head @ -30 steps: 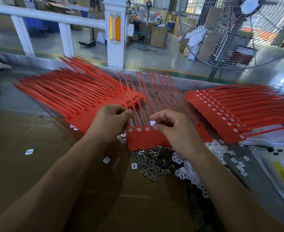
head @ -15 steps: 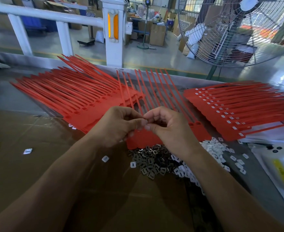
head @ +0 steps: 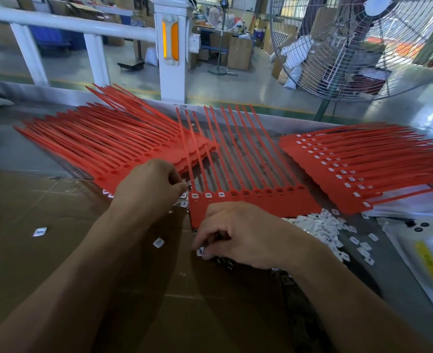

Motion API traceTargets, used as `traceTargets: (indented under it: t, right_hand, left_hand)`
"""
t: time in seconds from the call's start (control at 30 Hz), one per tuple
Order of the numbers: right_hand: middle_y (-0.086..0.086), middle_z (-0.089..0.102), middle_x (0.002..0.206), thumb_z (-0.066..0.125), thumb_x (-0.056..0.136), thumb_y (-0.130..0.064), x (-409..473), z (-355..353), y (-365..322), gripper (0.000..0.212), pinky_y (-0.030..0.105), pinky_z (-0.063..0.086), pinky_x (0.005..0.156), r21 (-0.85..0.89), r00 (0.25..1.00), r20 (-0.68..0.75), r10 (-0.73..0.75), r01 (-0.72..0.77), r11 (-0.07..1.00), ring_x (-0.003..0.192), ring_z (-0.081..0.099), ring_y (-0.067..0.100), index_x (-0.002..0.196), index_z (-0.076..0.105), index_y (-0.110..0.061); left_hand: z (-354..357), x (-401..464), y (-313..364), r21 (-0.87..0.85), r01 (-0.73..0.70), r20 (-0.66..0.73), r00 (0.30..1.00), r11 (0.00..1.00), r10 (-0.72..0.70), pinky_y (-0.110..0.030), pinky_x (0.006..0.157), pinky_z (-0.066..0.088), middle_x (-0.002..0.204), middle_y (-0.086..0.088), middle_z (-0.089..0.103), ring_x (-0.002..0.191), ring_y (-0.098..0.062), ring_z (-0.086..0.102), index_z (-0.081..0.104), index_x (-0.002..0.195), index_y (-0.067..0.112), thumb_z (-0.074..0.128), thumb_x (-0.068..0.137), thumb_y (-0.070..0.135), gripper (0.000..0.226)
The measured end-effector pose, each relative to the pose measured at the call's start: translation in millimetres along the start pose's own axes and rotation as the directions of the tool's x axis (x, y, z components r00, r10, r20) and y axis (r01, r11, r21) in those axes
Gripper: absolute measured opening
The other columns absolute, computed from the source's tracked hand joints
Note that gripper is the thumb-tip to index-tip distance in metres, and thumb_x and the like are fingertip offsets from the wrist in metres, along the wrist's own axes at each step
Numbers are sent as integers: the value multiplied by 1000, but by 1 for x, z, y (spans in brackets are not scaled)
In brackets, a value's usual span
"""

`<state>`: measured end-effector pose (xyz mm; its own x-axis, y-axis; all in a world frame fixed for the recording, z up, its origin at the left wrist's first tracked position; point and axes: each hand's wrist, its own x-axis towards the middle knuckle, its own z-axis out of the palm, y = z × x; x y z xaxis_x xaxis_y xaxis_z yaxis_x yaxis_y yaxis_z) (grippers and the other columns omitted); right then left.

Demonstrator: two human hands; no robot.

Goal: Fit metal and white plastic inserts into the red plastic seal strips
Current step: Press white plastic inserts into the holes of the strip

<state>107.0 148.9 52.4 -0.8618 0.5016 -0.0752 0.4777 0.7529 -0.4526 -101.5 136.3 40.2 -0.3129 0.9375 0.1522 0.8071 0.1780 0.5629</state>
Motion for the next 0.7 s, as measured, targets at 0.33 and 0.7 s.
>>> traceTargets:
  t: [0.33, 0.7]
  right_hand:
    - [-16, 59, 104, 71, 95, -39, 1, 2, -8, 11, 35, 51, 91, -115, 997, -31, -75, 71, 991, 103, 54, 3, 104, 75, -35]
    - [-23, 52, 104, 73, 93, -38, -3, 2, -3, 18, 23, 38, 93, -117, 997, -15, -73, 70, 991, 106, 47, -3, 111, 76, -36]
  left_hand:
    - [2, -1, 3, 65, -23, -30, 999, 998, 25, -36, 70, 56, 85, 12, 66, 77, -7, 61, 71, 96, 26, 66, 95, 26, 5]
    - [15, -8, 11, 19, 16, 40, 999, 1000, -17, -38, 72, 61, 87, 14, 63, 76, -5, 63, 66, 95, 32, 67, 90, 54, 23]
